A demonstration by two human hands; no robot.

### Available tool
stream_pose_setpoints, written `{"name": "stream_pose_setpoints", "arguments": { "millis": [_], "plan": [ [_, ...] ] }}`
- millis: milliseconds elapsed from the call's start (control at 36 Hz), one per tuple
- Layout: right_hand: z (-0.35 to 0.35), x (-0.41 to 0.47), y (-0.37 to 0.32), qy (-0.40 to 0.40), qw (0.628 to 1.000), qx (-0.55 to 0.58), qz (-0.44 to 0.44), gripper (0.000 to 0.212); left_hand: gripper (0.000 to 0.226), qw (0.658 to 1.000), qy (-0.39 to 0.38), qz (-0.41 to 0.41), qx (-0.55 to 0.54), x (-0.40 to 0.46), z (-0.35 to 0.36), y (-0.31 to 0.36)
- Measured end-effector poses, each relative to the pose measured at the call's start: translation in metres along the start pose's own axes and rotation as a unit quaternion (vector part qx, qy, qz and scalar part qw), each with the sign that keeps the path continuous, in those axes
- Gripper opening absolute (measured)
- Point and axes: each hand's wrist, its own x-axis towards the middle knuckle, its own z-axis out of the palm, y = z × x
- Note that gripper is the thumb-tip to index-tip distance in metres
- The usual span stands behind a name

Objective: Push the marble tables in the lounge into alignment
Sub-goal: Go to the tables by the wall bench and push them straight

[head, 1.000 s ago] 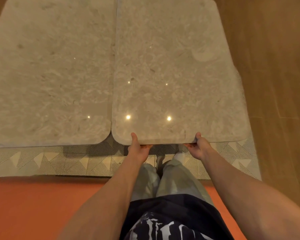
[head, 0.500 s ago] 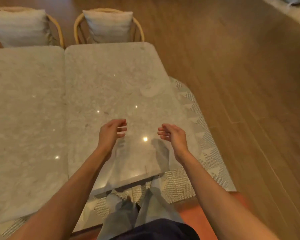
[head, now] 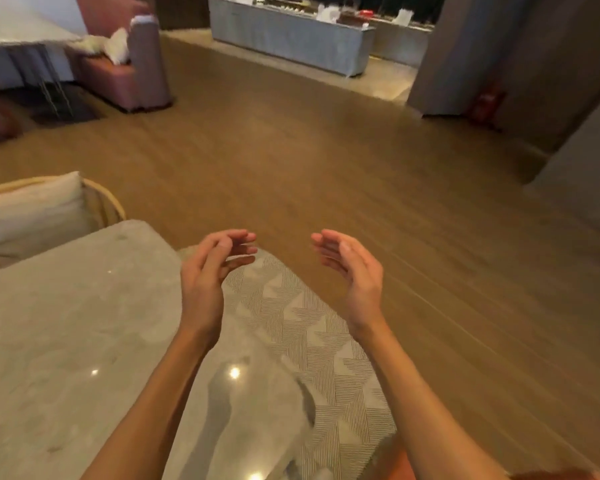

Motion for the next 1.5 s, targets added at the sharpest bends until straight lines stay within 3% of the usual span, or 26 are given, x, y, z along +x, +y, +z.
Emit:
{"name": "stream_pose_setpoints", "arguments": {
  "millis": [167, 417, 611, 861, 1111, 1250, 1500],
  "plan": [
    [-0.071, 0.074, -0.002, 0.039, 0.998, 0.023, -0.039, 0.033, 0.027, 0.998, -0.044, 0.024, 0.029, 0.05, 0.052, -0.012],
    [-0.203, 0.197, -0.021, 0.114, 0.991, 0.005, -0.071, 0.033, 0.026, 0.994, -0.107, 0.03, -0.026, 0.145, 0.228, -0.069],
    [-0.295, 0.257, -0.036, 0.195, 0.976, -0.02, -0.09, 0.032, 0.027, 0.986, -0.16, 0.026, -0.045, 0.213, 0.296, -0.1],
    [-0.354, 0.334, -0.024, 0.263, 0.96, -0.028, -0.094, 0.033, 0.027, 0.967, -0.237, -0.007, -0.098, 0.289, 0.41, -0.162],
    [-0.447, 0.421, -0.049, 0.367, 0.907, -0.119, -0.172, 0.029, 0.027, 0.904, -0.386, -0.037, -0.178, 0.365, 0.602, -0.213],
    [-0.503, 0.455, -0.077, 0.449, 0.865, -0.12, -0.188, 0.026, 0.029, 0.868, -0.461, -0.045, -0.178, 0.4, 0.699, -0.211],
    [-0.599, 0.502, -0.117, 0.527, 0.799, -0.142, -0.251, 0.028, 0.028, 0.816, -0.553, -0.024, -0.168, 0.419, 0.866, -0.212]
  ]
}}
